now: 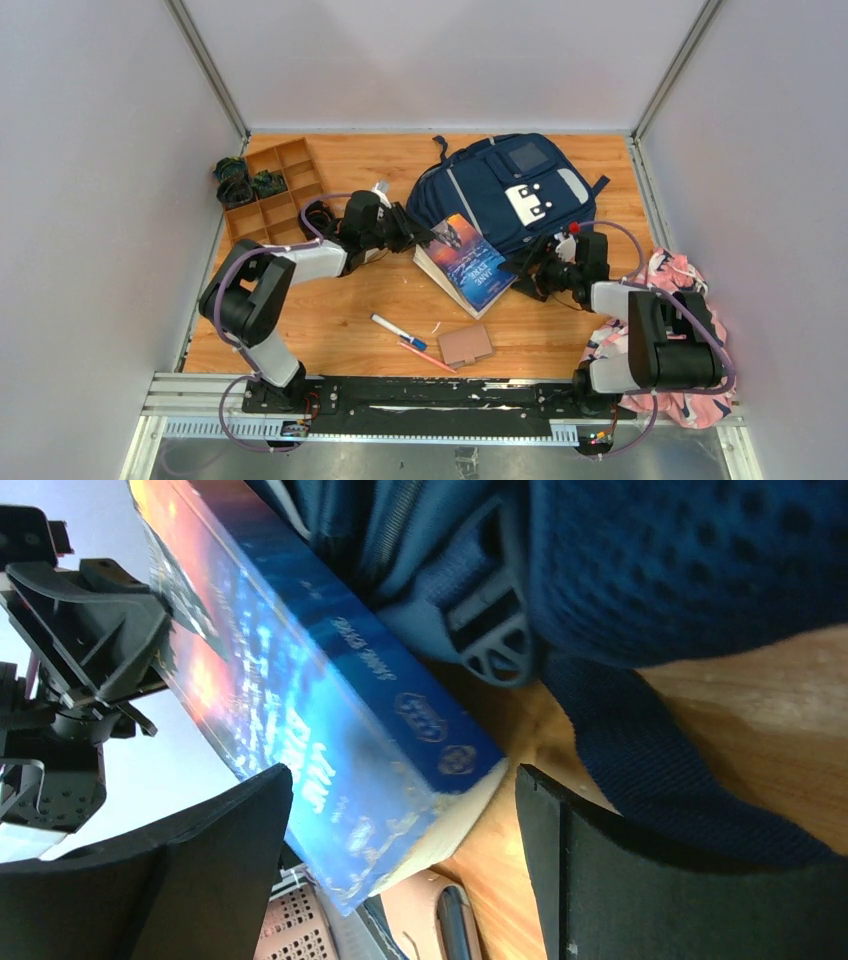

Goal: Pack the student bag
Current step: Place the book in the student bag.

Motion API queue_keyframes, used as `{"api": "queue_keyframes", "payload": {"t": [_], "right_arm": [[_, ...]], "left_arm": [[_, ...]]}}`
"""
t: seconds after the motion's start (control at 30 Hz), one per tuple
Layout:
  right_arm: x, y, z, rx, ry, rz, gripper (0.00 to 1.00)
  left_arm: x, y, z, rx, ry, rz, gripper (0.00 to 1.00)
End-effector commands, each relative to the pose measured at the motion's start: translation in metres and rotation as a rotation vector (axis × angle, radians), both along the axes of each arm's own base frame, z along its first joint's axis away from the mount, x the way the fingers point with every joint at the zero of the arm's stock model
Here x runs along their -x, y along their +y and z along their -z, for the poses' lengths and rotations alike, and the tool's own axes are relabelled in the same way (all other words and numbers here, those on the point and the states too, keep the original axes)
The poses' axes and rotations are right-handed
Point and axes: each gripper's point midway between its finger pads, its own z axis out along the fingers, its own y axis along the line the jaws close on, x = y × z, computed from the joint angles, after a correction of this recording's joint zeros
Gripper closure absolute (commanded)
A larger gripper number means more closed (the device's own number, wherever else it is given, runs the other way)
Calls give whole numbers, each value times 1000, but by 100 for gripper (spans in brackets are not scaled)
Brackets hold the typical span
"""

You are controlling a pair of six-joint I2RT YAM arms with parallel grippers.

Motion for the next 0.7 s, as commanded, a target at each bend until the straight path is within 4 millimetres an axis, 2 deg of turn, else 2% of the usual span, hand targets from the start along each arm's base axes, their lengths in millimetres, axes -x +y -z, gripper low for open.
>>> {"api": "queue_keyframes", "payload": {"t": [0.0,0.2,0.3,0.4,0.47,0.6,0.67], "right_arm": [[-5,4,5,-3,-67,19,14],[3,2,21,11,-65,20,13],[0,11,9,-73,-133,-9,15],[0,22,-9,-176,-192,-36,23],[-1,29,-26,-249,-230,-49,33],[-2,34,-62,-382,-303,-57,68],[-2,35,-68,-408,-295,-61,86]], "left_arm": [[-16,-1,0,45,-27,-13,100],[-15,-2,22,29,11,-2,100],[-16,-3,25,27,15,5,100],[-15,-3,26,23,12,11,100],[-13,-4,25,24,8,25,100],[-6,-5,19,29,-9,61,100],[-2,-3,16,22,-28,70,84]]}}
